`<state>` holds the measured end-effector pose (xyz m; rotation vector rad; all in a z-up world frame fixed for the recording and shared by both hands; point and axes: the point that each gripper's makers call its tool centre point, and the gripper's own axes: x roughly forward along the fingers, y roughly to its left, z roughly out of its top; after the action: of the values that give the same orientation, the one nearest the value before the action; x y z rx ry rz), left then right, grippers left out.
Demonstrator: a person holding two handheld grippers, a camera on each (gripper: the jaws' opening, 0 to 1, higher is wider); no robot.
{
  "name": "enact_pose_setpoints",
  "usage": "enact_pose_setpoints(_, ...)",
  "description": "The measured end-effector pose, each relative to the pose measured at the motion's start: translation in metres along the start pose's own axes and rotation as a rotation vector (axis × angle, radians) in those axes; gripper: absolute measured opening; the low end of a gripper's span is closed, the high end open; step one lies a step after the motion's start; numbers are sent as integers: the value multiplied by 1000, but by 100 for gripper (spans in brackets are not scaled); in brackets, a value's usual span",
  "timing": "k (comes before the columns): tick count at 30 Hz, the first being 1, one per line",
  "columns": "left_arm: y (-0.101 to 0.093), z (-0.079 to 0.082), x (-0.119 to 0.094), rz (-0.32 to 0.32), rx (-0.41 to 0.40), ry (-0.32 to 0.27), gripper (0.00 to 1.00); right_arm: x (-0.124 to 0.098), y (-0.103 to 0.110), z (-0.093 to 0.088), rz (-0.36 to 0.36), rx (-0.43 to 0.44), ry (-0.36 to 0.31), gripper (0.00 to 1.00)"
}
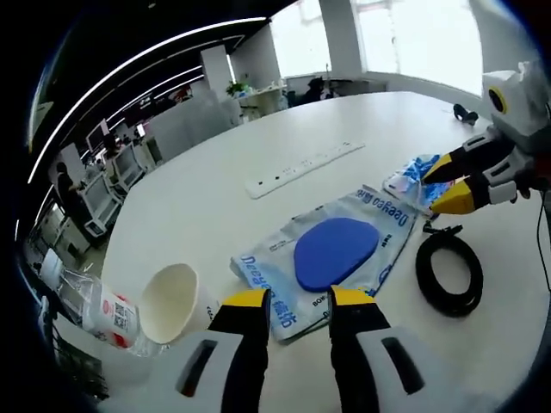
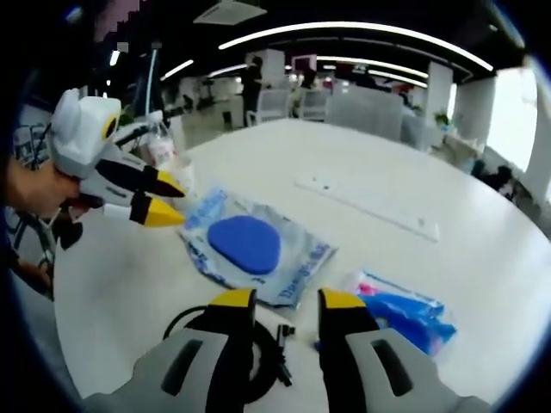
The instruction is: Arrange the tabletop items into an orderly group along one side of the table until the central work area is clear of visible clutter.
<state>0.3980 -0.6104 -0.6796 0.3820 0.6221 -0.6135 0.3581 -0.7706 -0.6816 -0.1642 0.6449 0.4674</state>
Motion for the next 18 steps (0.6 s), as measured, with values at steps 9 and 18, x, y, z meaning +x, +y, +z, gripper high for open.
enact_pose_setpoints(9,-9,17,-14,-33,4,-55,26,-18,2,9,7,31,-21,26)
enact_pose_setpoints(18,-14,36,-28,-50,8,-102,29,-38,4,19,2,16,-44,29)
